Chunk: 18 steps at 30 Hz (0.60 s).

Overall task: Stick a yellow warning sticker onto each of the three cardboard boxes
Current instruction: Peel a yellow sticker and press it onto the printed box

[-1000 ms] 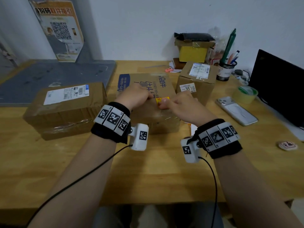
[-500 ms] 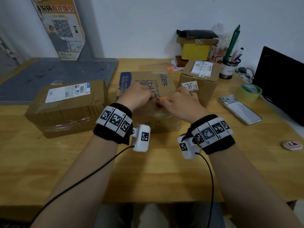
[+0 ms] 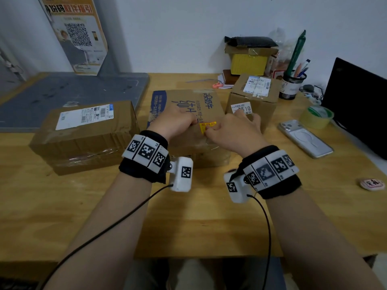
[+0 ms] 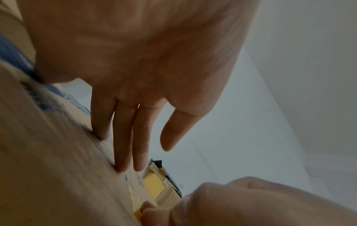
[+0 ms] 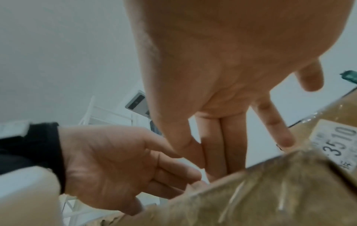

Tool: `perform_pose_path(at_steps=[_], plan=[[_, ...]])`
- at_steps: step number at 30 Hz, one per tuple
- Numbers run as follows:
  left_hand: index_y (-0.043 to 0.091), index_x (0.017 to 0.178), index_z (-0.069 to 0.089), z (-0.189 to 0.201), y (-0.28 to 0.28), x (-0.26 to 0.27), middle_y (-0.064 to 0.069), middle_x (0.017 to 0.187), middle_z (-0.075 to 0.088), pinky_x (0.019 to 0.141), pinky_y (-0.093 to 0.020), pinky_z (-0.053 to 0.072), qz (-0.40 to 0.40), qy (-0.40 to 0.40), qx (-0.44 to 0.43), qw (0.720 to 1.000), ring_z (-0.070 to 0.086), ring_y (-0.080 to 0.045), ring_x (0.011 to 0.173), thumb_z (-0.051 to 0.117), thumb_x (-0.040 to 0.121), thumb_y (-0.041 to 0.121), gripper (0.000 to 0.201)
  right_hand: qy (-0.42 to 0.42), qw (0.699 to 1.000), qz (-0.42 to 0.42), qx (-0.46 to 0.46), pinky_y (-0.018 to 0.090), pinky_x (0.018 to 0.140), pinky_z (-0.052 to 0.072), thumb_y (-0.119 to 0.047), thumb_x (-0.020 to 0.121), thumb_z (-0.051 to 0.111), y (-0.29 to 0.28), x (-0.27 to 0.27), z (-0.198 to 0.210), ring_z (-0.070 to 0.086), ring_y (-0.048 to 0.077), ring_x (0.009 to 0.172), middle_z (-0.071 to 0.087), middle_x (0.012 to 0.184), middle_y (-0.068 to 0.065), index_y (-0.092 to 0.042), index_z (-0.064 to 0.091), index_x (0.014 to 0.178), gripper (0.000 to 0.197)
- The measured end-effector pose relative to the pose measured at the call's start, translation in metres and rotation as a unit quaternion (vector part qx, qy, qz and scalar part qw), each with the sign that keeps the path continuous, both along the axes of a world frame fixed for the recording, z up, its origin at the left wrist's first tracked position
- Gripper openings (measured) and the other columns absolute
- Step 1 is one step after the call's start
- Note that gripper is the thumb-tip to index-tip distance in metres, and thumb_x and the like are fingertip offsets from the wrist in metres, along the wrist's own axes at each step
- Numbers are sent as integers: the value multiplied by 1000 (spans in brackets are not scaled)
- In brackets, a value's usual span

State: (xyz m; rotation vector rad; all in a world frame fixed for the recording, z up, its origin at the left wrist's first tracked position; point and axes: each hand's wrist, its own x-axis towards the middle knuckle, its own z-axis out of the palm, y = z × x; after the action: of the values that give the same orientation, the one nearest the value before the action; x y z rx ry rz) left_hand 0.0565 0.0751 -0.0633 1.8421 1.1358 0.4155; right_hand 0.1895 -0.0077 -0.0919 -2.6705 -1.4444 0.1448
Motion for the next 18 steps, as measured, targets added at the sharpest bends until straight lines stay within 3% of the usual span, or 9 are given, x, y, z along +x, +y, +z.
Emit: perform_pose_path(at_steps=[2,7,10,12,14,18], plan=[[6,111,75,-1,0,1,-17,111,74,90,-43,54,4,-1,-2,1000,66,-26,88,65,88,29,34,-8,1000,-23,-1,63,114,14,-53,93,36,-1,-1,-1,37,25,135,64,105,2,-25,70,83,45],[7,112,74,-3,2,2,-7,96,69,74,-31,47,15,-1,6,1000,58,-17,74,66,89,29,34,21,999,-35,31,64,117,7,-57,101,30,1,2,-7,32,24,142,63,108,-1,-25,75,103,55],[9,109,76,-5,2,1,-11,107,73,88,-38,51,17,-1,4,1000,63,-20,88,66,88,32,32,16,999,-36,31,62,115,14,-53,97,36,-3,5,-3,35,25,137,62,102,-1,-23,74,90,49],[8,111,76,-5,3,1,-12,107,74,89,-39,51,13,-3,6,1000,64,-20,87,66,88,33,35,9,999,-45,27,62,113,14,-52,96,37,-5,6,-4,35,24,137,61,99,-1,-23,72,86,47],[9,109,76,-7,3,3,-10,105,74,90,-39,51,10,-1,8,1000,61,-18,81,65,88,33,34,13,998,-54,32,63,115,10,-56,99,33,-7,7,-9,33,24,139,63,102,-1,-23,74,89,54],[16,100,78,-8,3,1,-3,101,73,101,-45,48,13,4,15,1000,62,-19,92,67,88,37,27,35,997,-51,48,63,116,10,-57,102,30,-4,7,-11,31,23,142,62,106,-1,-25,76,100,56]])
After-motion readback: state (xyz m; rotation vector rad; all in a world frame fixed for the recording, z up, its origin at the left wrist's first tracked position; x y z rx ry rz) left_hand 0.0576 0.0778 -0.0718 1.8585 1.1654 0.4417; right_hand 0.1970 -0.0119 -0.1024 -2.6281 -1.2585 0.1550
